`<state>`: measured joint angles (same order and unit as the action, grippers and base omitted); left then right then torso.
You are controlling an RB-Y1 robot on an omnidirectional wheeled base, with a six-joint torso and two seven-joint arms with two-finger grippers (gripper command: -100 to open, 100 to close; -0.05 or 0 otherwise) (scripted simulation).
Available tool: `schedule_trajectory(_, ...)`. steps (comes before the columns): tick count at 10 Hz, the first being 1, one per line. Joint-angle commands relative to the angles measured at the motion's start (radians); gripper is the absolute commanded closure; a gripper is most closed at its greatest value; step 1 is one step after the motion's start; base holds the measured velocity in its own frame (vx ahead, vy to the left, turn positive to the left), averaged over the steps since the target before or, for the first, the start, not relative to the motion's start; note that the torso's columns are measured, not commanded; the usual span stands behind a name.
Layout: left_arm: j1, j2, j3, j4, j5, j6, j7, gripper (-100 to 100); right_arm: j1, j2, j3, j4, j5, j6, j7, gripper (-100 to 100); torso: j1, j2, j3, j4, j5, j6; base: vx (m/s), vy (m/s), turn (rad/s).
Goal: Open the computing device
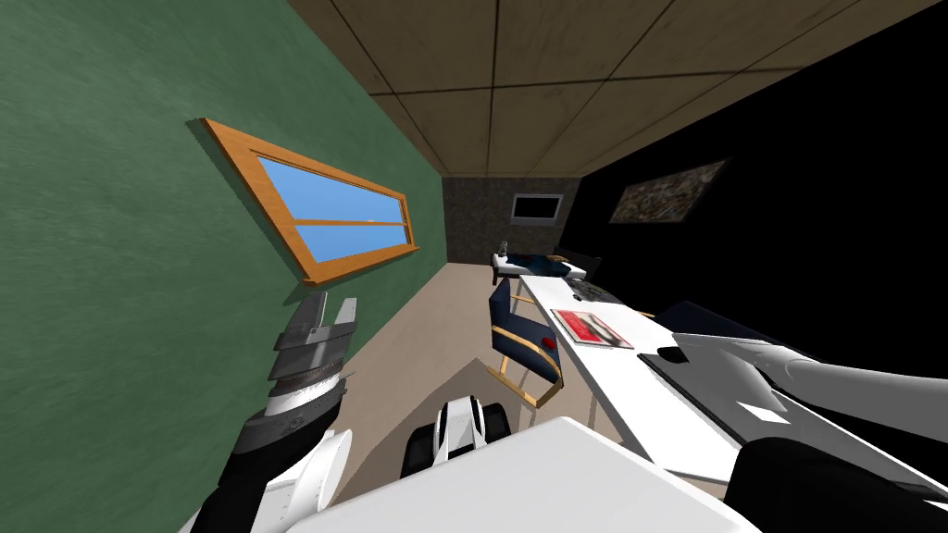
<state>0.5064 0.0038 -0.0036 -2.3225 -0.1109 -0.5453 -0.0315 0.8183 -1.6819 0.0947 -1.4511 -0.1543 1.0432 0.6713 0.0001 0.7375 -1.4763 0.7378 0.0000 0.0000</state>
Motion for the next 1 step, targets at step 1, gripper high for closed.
schedule_trajectory(1, 0.0, 0.0, 0.0, 0.0, 0.0, 0.0, 0.0, 0, 0.0, 0.0, 0.0, 0.0, 0.0, 0.0, 0.0, 0, 0.0, 0.001, 0.0, 0.0, 0.0, 0.0, 0.0, 0.0, 0.0)
